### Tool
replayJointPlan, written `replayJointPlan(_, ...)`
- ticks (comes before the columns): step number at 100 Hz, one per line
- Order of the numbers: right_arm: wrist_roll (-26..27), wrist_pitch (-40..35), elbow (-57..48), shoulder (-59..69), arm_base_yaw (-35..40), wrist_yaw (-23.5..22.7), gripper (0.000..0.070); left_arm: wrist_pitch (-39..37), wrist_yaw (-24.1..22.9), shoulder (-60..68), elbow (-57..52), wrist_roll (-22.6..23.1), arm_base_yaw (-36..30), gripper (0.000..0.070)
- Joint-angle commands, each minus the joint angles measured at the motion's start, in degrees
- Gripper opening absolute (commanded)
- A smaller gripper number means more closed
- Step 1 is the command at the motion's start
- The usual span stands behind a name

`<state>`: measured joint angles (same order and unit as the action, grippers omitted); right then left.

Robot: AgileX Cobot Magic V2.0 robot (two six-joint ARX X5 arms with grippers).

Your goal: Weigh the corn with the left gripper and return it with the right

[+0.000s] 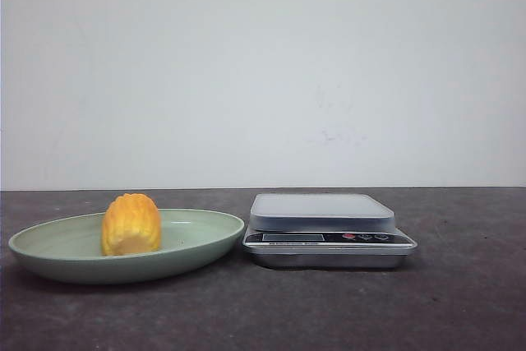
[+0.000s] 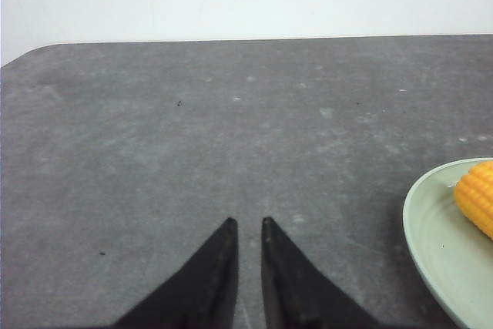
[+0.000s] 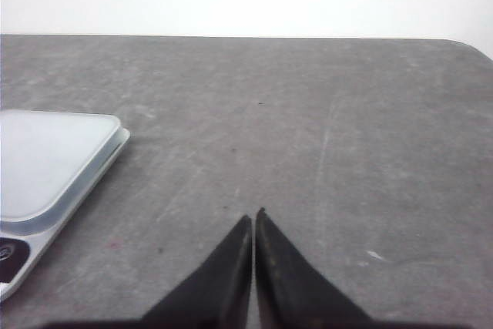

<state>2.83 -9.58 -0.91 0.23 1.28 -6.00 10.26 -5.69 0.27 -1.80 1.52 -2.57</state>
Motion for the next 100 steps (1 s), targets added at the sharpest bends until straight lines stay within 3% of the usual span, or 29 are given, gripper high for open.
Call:
replayJointPlan(1,-0.26,0.52,0.15,-0.02,0.66,-0.02,0.0002,0.33,0.15,-0.04,1.01,-0.09,0.04,0.0015)
replayJointPlan(100,-0.26,0.55,0.15,-0.02,3.50,-0.02,0.0002,0.31,0.13,-0.04,1.01,-1.14,0.04,0.0015)
